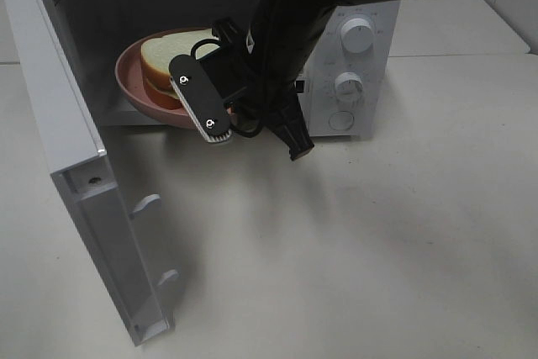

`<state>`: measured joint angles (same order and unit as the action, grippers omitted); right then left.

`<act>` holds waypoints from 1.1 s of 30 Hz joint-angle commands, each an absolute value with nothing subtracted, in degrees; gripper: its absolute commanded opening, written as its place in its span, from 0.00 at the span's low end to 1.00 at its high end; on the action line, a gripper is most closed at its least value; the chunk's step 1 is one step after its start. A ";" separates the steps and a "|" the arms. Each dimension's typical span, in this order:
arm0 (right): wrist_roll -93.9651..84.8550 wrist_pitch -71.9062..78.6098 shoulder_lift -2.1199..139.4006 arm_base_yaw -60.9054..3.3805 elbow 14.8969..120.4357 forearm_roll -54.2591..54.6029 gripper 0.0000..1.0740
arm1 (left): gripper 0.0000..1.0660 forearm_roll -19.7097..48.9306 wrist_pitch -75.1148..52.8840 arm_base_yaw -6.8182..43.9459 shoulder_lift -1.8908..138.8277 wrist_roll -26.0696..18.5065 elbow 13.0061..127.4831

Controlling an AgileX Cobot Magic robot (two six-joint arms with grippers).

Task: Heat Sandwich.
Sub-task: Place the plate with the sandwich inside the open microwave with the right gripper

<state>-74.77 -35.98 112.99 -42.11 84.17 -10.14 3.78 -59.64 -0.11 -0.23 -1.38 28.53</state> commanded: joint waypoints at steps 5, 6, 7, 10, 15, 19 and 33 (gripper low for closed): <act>-71.33 -36.90 117.34 -41.88 91.27 -10.49 0.00 | 0.94 3.90 -59.30 0.00 -1.38 -1.32 28.36; -71.33 -36.90 117.34 -41.88 91.27 -10.49 0.00 | 0.94 3.90 -59.30 0.00 -1.38 -1.32 28.36; -70.70 -37.07 117.97 -41.88 92.19 -10.49 0.00 | 0.94 3.90 -59.30 0.00 -1.38 -1.32 28.36; -68.18 -38.27 120.38 -41.88 95.91 -12.20 0.00 | 0.94 3.90 -59.30 0.00 -1.38 -1.32 28.36; -66.00 -39.94 122.56 -41.88 99.47 -13.29 0.00 | 0.94 3.90 -59.30 0.00 -1.38 -1.32 28.36; -65.03 -41.20 125.25 -41.88 103.82 -13.41 0.00 | 0.94 3.90 -59.30 0.00 -1.38 -1.32 28.36; -61.25 -43.20 131.38 -41.25 112.47 -15.53 0.00 | 0.94 3.90 -59.30 0.00 -1.38 -1.32 28.36</act>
<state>-62.05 -43.89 131.32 -41.60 111.27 -14.09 3.78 -59.64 -0.11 -0.23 -1.38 28.53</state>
